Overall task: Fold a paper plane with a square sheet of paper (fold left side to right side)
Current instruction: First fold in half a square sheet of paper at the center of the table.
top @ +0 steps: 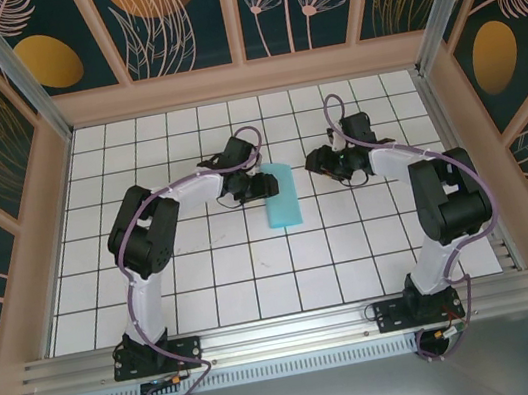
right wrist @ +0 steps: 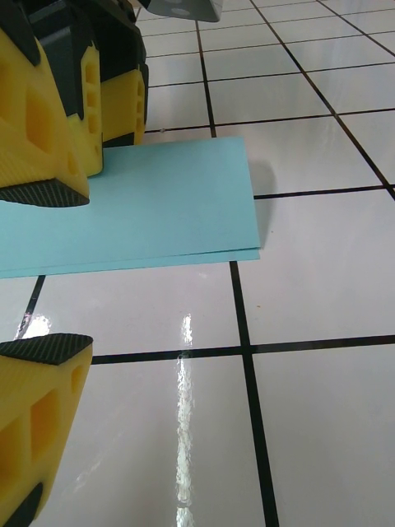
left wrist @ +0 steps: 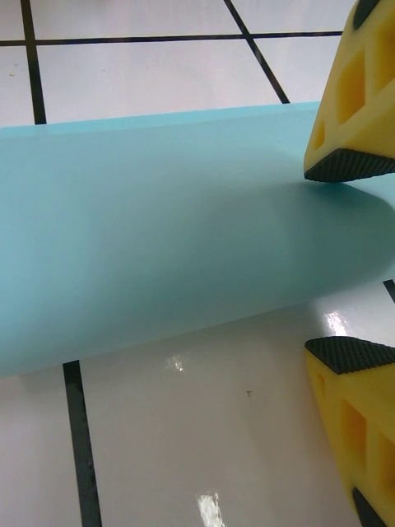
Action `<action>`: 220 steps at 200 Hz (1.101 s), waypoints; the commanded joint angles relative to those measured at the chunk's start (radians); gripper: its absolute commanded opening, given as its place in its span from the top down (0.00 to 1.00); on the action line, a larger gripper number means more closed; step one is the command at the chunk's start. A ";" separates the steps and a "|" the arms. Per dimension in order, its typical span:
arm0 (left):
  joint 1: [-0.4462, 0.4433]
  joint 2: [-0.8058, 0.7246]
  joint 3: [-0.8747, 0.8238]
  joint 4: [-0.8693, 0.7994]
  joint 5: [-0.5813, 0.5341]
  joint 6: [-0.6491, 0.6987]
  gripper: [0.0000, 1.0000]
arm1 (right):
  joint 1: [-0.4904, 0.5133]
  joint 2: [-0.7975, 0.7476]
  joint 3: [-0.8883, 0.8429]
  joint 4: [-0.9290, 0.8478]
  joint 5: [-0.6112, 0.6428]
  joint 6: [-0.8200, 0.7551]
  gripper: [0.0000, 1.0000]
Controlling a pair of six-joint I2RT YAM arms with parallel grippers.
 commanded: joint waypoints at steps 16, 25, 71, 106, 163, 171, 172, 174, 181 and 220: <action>-0.028 0.074 0.024 0.003 0.011 0.012 0.43 | 0.017 -0.013 -0.016 -0.016 -0.007 -0.015 0.52; -0.030 0.079 0.027 0.000 0.011 0.011 0.43 | 0.020 -0.010 -0.016 -0.015 -0.006 -0.013 0.52; -0.038 0.097 0.043 -0.012 0.011 0.019 0.43 | 0.031 -0.004 -0.013 -0.013 -0.004 -0.009 0.52; -0.043 0.107 0.054 -0.024 0.007 0.029 0.42 | 0.033 -0.004 -0.013 -0.016 -0.003 -0.009 0.52; -0.052 0.128 0.078 -0.047 -0.002 0.043 0.42 | 0.047 0.007 -0.006 -0.017 -0.007 -0.007 0.52; -0.055 0.133 0.083 -0.052 -0.003 0.046 0.41 | 0.048 0.009 -0.005 -0.017 -0.007 -0.006 0.52; -0.055 0.133 0.082 -0.053 -0.003 0.047 0.41 | 0.048 0.009 -0.005 -0.018 -0.006 -0.006 0.52; -0.055 0.133 0.084 -0.054 -0.002 0.047 0.41 | 0.048 0.010 -0.005 -0.018 -0.007 -0.006 0.52; -0.056 0.137 0.086 -0.056 -0.004 0.049 0.41 | 0.051 0.012 -0.004 -0.018 -0.007 -0.005 0.52; -0.059 0.142 0.094 -0.064 -0.008 0.053 0.41 | 0.053 0.012 -0.001 -0.021 -0.007 -0.007 0.52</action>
